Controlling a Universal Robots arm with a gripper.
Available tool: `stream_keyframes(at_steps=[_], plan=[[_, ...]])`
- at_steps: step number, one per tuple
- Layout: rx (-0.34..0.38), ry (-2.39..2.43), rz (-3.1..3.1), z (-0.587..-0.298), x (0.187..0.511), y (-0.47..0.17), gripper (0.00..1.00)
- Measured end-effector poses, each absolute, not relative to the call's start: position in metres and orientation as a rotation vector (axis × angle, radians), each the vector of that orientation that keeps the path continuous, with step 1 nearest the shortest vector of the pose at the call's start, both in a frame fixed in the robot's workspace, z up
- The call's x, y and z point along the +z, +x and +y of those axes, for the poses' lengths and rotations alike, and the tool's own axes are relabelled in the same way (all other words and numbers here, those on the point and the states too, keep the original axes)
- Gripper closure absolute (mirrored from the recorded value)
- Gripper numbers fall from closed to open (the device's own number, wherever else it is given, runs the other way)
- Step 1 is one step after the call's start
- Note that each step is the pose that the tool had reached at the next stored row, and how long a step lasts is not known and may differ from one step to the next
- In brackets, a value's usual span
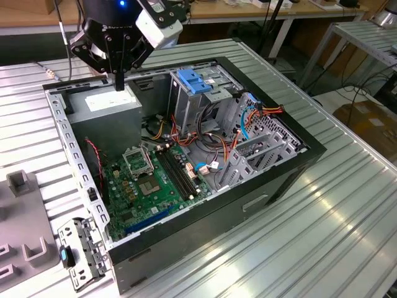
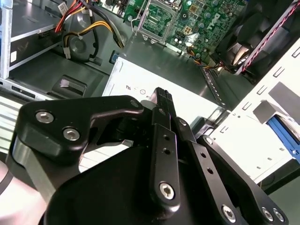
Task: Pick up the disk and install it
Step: 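Reach for the disk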
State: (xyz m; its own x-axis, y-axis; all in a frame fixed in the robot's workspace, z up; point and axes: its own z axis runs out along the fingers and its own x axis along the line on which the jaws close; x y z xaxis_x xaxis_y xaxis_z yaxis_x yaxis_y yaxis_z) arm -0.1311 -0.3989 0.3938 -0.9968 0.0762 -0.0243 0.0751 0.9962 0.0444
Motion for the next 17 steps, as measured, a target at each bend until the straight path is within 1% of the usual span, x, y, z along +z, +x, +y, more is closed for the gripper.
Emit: stream_keyframes(at_steps=[17], plan=[[0.068, 0.118, 3.114, -0.3989, 0.3936, -0.1368, 0.89]])
